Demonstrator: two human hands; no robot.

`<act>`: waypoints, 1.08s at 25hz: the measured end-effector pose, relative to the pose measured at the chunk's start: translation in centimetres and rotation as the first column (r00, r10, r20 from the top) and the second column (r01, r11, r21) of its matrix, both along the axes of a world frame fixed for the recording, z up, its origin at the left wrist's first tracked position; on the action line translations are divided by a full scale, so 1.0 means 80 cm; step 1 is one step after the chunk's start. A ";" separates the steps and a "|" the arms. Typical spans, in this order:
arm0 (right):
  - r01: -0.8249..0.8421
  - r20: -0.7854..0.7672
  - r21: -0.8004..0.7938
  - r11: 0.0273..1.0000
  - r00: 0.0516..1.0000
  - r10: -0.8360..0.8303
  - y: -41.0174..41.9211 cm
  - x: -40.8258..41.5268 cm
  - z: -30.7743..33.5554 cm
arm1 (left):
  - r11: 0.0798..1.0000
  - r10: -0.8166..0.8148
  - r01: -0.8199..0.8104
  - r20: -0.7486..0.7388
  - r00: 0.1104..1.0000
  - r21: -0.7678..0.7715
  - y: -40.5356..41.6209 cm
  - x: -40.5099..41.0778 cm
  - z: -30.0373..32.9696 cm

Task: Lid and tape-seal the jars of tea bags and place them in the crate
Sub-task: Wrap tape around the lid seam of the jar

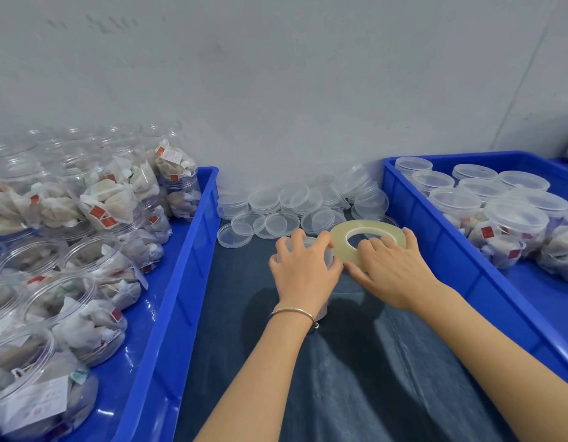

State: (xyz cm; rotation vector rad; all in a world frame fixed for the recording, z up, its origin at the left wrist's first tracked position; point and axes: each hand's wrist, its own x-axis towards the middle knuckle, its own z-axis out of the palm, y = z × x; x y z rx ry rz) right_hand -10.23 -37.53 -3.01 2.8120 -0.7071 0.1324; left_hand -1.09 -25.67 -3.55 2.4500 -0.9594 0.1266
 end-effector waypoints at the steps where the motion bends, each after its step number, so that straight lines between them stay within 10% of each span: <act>1: 0.000 0.014 0.005 1.000 1.000 0.000 0.001 0.000 -0.001 | 1.000 -0.002 0.002 -0.002 1.000 -0.009 0.001 0.002 0.000; 27: 0.251 0.207 0.175 0.952 0.936 -0.285 0.092 -0.003 0.035 | 0.982 -0.189 0.187 -0.061 0.980 -0.039 -0.015 0.060 0.008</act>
